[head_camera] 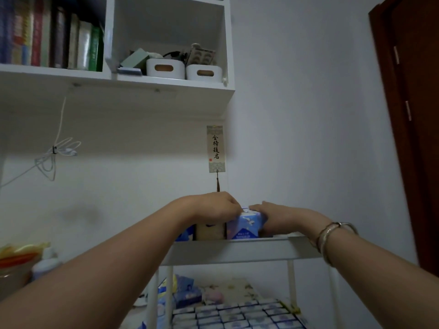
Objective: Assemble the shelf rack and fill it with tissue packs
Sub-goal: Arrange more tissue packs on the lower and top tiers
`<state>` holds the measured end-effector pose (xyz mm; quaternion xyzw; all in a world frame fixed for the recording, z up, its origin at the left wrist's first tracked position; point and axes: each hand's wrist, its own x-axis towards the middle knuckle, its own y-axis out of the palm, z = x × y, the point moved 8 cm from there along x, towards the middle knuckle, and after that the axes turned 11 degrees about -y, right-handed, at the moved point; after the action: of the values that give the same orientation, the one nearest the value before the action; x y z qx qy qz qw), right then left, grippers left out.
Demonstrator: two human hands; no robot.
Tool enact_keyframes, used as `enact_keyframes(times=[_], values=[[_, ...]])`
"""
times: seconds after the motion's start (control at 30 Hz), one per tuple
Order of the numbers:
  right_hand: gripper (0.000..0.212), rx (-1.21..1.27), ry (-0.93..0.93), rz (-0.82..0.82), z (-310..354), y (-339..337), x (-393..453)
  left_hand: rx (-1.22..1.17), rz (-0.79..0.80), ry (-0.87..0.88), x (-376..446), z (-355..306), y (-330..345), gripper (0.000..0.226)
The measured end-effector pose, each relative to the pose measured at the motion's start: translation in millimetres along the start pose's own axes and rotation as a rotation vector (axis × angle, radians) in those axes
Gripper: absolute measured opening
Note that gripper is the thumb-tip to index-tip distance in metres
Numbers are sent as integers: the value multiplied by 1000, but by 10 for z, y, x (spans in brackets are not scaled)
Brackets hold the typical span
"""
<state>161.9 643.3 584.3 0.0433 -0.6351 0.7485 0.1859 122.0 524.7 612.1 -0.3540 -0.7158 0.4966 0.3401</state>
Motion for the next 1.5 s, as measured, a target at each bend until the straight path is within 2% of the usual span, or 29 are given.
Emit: enact_keyframes(times=[0.1, 0.2, 0.4, 0.53, 0.73, 0.93, 1.07, 1.17, 1.23, 1.33, 1.5], values=[[64, -79, 28, 71, -2, -11, -44, -10, -59, 11, -42, -15, -47, 33], [83, -64, 29, 3, 101, -85, -104, -72, -179, 59, -140, 14, -187, 26], [65, 121, -51, -324, 642, -556, -254, -159, -380, 25, -521, 423, -563, 32], [55, 167, -122, -408, 1190, -590, -203, -272, -484, -21, -857, 912, -698, 31], [48, 249, -341, -357, 2335, -39, -25, -430, -643, -151, -1316, 1920, -656, 32], [42, 230, -368, -204, 3050, 911, 523, -532, -617, -403, -1541, 3268, -158, 30], [36, 232, -274, -58, 3073, 1706, 943, -559, -549, -508, -1496, 3970, 316, 28], [9, 141, -188, 33, 2908, 2346, 1251, -609, -514, -553, -1326, 4285, 696, 25], [6, 80, -120, 95, 2739, 2772, 1425, -642, -500, -566, -1155, 4422, 931, 25], [38, -96, -19, 174, 2416, 3176, 1526, -733, -475, -596, -908, 4556, 1259, 25], [51, -311, 235, 185, 1748, 3350, 1499, -806, -456, -617, -658, 4604, 1717, 24]])
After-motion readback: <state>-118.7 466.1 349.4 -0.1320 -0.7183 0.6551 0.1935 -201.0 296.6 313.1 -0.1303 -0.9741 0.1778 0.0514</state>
